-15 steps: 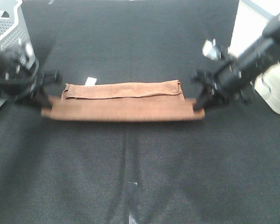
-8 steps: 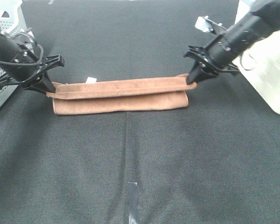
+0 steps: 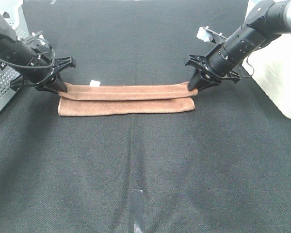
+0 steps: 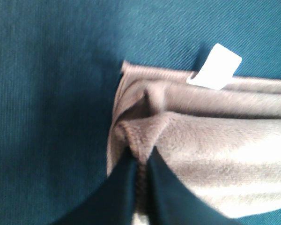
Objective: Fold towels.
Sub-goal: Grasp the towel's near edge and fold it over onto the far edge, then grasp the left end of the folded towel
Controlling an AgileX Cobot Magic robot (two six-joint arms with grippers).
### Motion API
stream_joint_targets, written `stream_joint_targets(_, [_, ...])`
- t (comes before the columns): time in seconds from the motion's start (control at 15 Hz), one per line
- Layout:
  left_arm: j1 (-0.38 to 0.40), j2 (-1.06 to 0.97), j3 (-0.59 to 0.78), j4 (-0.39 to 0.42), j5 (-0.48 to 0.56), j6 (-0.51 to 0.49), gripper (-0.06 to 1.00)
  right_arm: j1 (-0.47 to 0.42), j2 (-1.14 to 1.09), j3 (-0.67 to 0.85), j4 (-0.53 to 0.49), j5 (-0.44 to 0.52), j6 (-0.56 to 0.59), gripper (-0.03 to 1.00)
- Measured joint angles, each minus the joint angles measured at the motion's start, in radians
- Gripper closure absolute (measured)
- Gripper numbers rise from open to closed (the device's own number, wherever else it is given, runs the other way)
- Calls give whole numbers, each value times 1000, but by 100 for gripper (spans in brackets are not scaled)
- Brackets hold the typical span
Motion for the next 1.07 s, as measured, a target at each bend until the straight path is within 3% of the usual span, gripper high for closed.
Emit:
stream_joint_targets(0.13, [0, 0, -5, 1, 0, 13, 37, 0, 0, 0, -3, 0, 0, 30])
stream_joint_targets(0.2, [0, 0, -5, 4, 0, 13, 20, 0, 0, 0, -7, 2, 0, 24])
stream_joint_targets(0.33, [0, 0, -5, 7, 1, 9, 9, 0, -4, 0, -28, 10, 2, 18])
stream_joint_targets(0.53, [0, 14, -8, 3, 4, 5, 9, 0, -4, 0, -51, 11, 7, 17])
stream_joint_targets(0.73, [-2, 59, -11, -65, 26, 9, 16, 0, -4, 0, -52, 11, 7, 17])
stream_joint_targets(0.93, [-37, 72, -12, -75, 2, 20, 35, 0, -4, 0, -52, 10, 7, 17])
stream_joint_targets(1.07, [-45, 83, -12, -76, -6, 12, 65, 0, -4, 0, -53, 10, 7, 17])
